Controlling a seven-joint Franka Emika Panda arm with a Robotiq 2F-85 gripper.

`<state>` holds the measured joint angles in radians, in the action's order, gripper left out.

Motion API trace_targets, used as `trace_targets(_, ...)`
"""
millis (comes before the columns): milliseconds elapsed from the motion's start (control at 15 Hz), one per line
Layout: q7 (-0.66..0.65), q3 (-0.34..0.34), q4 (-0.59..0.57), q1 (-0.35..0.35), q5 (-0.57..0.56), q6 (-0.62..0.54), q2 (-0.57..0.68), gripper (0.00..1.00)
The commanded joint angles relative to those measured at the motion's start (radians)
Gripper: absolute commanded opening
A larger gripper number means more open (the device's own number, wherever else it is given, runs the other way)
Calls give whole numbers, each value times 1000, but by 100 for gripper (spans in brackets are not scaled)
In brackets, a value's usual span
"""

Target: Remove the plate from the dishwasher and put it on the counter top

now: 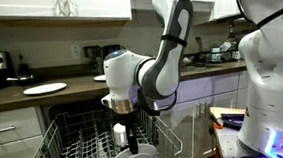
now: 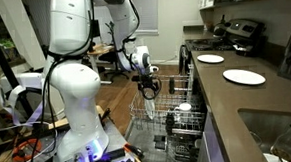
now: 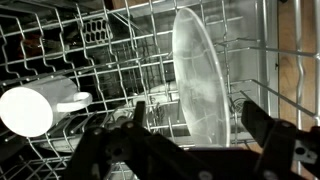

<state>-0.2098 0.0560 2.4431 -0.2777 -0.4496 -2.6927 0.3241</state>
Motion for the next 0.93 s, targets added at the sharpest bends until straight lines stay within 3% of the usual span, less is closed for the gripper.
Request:
trace_targets(0, -40, -37, -30, -34, -31, -51, 53, 72)
trace_targets(400, 32, -25, -17, -8, 41, -165, 82, 35)
trace_targets(533, 66, -10, 1, 12, 73, -230, 85, 28)
trace_targets(667, 89, -3, 18, 23, 104, -280, 89, 9)
trace_targets(867, 169, 47, 40, 75, 173, -346, 98, 8)
